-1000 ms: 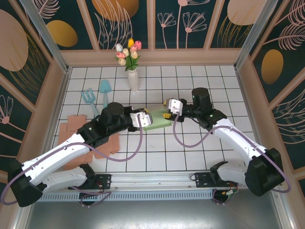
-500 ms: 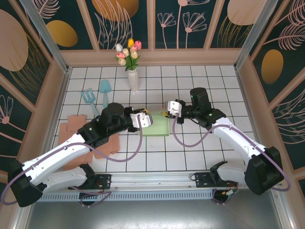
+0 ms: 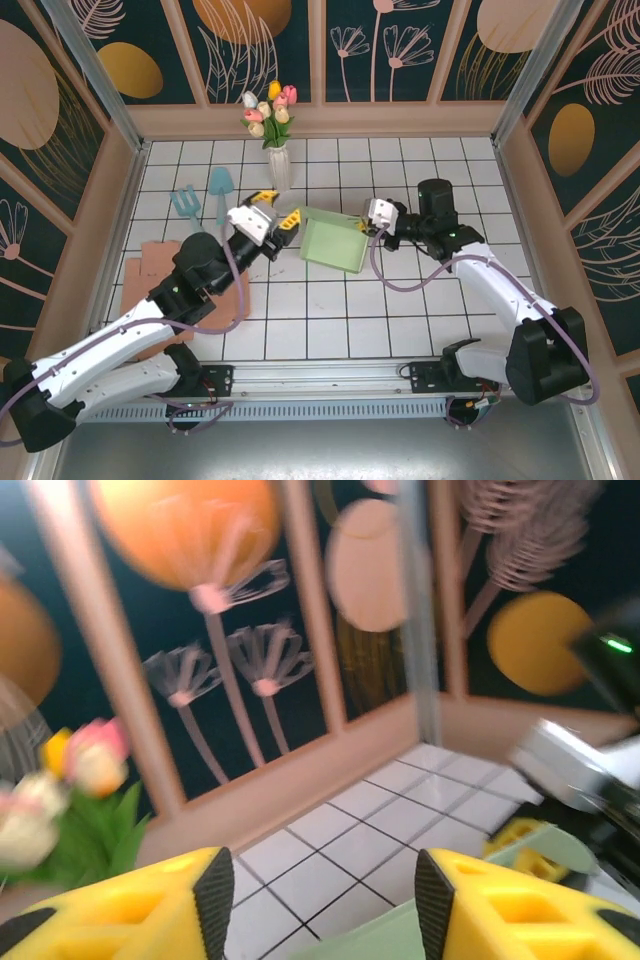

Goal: Fold the paper box

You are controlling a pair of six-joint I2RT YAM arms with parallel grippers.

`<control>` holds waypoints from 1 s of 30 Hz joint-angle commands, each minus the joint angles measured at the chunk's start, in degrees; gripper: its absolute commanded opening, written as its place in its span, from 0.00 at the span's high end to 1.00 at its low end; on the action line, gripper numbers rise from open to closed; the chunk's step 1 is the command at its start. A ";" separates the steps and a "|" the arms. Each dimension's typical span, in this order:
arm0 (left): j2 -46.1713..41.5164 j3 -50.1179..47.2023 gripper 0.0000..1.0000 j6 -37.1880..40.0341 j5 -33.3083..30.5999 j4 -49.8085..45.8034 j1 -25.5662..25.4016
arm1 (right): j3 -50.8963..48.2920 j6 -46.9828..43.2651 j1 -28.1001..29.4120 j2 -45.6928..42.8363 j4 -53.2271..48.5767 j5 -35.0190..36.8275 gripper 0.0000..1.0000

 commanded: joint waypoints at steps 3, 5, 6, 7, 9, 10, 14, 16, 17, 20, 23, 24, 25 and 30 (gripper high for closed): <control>4.36 -0.38 0.39 -35.43 -20.78 -8.61 8.01 | -1.02 -0.08 -3.03 2.01 5.46 -5.70 1.00; 7.96 1.91 0.38 -41.47 -14.51 -11.88 12.92 | -1.31 0.46 -3.07 3.04 7.17 -6.29 1.00; 9.72 3.22 0.34 -42.71 -12.34 -12.78 14.43 | -1.37 0.79 -3.08 3.74 8.16 -6.62 1.00; 11.81 4.85 0.30 -43.75 -10.47 -13.44 15.37 | -1.45 0.94 -3.10 4.58 8.87 -7.11 1.00; 15.62 8.06 0.22 -45.12 -7.62 -14.36 15.96 | -1.21 0.81 -3.08 6.30 9.68 -8.00 1.00; 17.28 9.64 0.20 -45.69 -6.92 -14.93 16.05 | -1.08 0.64 -3.09 7.27 10.03 -8.29 1.00; 24.27 14.20 0.15 -47.50 -0.56 -15.60 19.27 | -0.11 -0.41 -3.09 10.60 9.74 -9.24 1.00; 27.42 14.23 0.16 -49.86 6.21 -14.98 22.71 | 0.33 -1.30 -3.09 11.66 9.04 -9.71 1.00; 29.39 16.56 0.17 -51.86 8.93 -15.91 24.34 | 0.64 -1.52 -3.08 12.06 8.70 -9.69 1.00; 35.74 21.57 0.21 -54.59 14.51 -21.62 25.42 | 1.20 -2.09 -3.25 12.75 8.14 -9.01 1.00; 40.49 23.72 0.22 -57.59 22.86 -22.67 25.41 | 1.48 -2.48 -3.54 13.05 7.66 -8.52 1.00; 41.38 23.48 0.22 -59.15 24.94 -21.64 25.41 | 1.45 -2.57 -3.51 13.01 7.70 -8.25 1.00; 41.84 22.94 0.21 -60.47 26.12 -20.71 25.41 | 1.34 -2.66 -3.51 13.06 7.73 -8.17 1.00; 41.97 20.91 0.20 -64.40 26.93 -17.58 24.14 | 0.01 -5.24 -3.17 13.19 8.61 -9.11 1.00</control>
